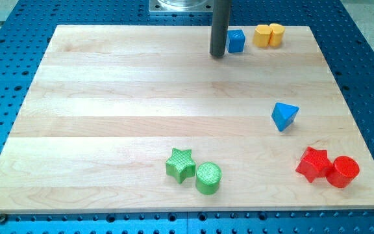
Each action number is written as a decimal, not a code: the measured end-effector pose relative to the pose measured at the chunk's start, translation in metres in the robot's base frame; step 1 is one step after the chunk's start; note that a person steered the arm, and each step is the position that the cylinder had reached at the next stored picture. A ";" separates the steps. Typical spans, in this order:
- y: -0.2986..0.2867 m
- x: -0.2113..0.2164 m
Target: Adjust the blue cube to the left of the hexagon
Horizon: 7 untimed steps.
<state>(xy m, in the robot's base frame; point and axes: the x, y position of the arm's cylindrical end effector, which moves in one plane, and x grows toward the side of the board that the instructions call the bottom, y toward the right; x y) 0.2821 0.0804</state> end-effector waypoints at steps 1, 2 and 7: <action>0.019 -0.002; 0.027 -0.022; 0.073 -0.090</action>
<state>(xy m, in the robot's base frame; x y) 0.1925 0.1534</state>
